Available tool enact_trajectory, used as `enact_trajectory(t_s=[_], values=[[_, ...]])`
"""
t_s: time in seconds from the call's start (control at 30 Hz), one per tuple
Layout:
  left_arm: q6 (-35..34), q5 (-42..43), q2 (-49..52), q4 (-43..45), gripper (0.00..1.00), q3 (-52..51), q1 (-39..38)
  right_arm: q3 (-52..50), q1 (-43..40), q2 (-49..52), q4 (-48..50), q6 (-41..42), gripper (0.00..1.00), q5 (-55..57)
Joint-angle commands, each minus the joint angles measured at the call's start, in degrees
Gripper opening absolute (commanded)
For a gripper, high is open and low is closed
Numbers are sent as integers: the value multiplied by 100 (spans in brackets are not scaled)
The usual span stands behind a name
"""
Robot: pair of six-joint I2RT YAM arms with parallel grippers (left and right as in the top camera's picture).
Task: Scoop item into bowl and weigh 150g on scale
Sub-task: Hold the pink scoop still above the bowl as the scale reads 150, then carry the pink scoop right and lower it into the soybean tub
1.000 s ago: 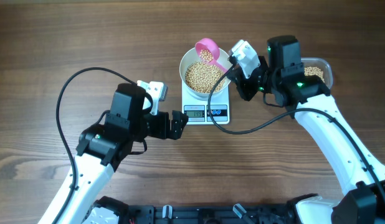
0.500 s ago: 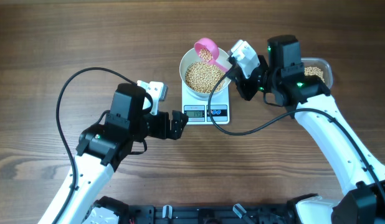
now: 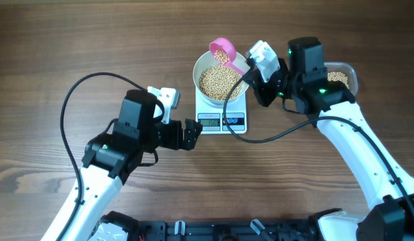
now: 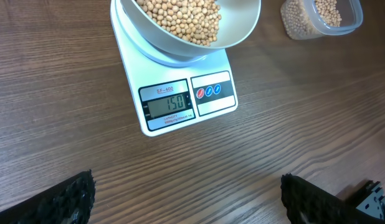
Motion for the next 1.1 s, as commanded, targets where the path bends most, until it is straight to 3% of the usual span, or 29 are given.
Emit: enact_trajectory(t_s=[0.0,0.5,0.7,0.87,1.07], values=[[94,24,0,17,100,-22,-22,140,20,61,-24,-37,4,133],[94,22,0,17,100,-22,-22,142,-107,26,170,1818,4,-400],[94,22,0,17,100,-22,-22,142,-466,26,291,1838,4,-752],[94,22,0,17,100,-22,-22,142,-1226,-7,813,2848,4,-1316],[94,24,0,15,100,-22,-22,142,-2909,-227,791,3508,4,-2223]])
